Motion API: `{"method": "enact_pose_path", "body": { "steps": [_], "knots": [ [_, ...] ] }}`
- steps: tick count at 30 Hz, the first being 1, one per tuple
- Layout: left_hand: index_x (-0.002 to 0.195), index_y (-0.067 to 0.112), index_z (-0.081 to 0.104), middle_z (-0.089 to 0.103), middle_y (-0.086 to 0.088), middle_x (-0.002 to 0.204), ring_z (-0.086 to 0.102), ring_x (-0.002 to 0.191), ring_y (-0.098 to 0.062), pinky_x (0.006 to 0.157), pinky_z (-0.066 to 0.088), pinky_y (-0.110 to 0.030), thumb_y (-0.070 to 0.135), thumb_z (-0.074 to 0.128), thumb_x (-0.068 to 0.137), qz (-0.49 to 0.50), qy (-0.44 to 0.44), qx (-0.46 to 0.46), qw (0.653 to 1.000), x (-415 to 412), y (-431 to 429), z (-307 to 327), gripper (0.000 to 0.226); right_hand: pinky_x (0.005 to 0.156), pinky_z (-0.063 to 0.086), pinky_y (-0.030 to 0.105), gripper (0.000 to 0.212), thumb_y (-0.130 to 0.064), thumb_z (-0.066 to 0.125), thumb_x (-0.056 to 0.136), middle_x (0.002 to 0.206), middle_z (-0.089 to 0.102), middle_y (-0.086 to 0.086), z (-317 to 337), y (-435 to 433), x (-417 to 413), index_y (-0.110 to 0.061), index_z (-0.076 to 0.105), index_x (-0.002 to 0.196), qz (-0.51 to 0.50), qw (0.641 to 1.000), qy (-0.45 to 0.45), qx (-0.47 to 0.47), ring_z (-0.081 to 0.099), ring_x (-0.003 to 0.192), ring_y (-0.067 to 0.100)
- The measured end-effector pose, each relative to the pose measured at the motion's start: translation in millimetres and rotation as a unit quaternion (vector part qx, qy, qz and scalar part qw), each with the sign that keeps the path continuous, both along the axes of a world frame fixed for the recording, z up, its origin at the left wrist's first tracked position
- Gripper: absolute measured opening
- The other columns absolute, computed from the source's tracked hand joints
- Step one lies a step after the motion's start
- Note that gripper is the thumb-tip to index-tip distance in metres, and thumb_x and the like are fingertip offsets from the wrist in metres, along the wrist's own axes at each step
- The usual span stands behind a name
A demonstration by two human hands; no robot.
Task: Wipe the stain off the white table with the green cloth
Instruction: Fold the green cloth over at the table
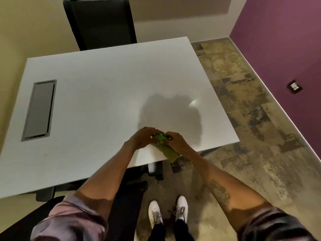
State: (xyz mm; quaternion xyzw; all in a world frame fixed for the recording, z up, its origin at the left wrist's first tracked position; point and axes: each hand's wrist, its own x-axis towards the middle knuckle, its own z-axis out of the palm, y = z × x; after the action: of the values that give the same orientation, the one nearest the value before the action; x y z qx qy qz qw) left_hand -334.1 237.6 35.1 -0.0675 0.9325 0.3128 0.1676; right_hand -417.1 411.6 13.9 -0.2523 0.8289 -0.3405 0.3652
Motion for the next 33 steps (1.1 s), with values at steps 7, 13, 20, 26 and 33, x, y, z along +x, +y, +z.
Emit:
{"method": "enact_pose_path", "body": {
  "steps": [7,13,20,26,33],
  "knots": [
    [0.124,0.018,0.070,0.070,-0.004,0.124,0.063,0.113,-0.026,0.096,0.048,-0.033,0.016,0.062,0.098,0.084,-0.016,-0.025,0.996,27,-12,21,0.028,0.093,0.051,0.036,0.037,-0.027,0.071,0.090,0.116,0.070,0.012,17,-14,2,-0.008,0.064,0.121,0.107,0.994,-0.012,0.009,0.065,0.106,0.028],
    [0.116,0.013,0.073,0.072,-0.006,0.119,0.064,0.111,-0.025,0.088,0.045,-0.029,0.008,0.067,0.092,0.157,-0.020,-0.013,0.987,54,-20,35,0.025,0.099,0.051,0.039,0.035,-0.003,0.065,0.089,0.124,0.068,0.009,36,-26,-5,-0.010,0.065,0.123,0.234,0.971,0.022,0.046,0.063,0.111,0.025],
    [0.120,0.008,0.071,0.071,-0.013,0.113,0.068,0.101,-0.032,0.094,0.054,-0.043,0.004,0.064,0.094,0.252,0.010,0.004,0.968,94,-36,51,0.026,0.100,0.048,0.046,0.032,-0.022,0.071,0.088,0.121,0.067,0.005,55,-65,3,-0.016,0.066,0.118,0.327,0.939,0.077,0.076,0.061,0.113,0.025],
    [0.121,0.008,0.070,0.070,-0.013,0.113,0.068,0.100,-0.034,0.092,0.057,-0.046,0.006,0.068,0.094,0.333,0.006,0.021,0.943,140,-70,56,0.027,0.095,0.050,0.043,0.031,-0.026,0.062,0.089,0.118,0.067,0.007,60,-123,32,-0.027,0.064,0.120,0.391,0.901,0.153,0.109,0.062,0.110,0.029],
    [0.120,0.008,0.070,0.070,-0.011,0.116,0.066,0.105,-0.030,0.091,0.054,-0.037,-0.005,0.070,0.085,0.378,-0.025,-0.010,0.925,205,-139,56,0.037,0.085,0.053,0.041,0.032,-0.017,0.057,0.084,0.110,0.068,0.012,65,-226,84,-0.022,0.065,0.114,0.461,0.856,0.215,0.089,0.064,0.102,0.034]
  ]
}}
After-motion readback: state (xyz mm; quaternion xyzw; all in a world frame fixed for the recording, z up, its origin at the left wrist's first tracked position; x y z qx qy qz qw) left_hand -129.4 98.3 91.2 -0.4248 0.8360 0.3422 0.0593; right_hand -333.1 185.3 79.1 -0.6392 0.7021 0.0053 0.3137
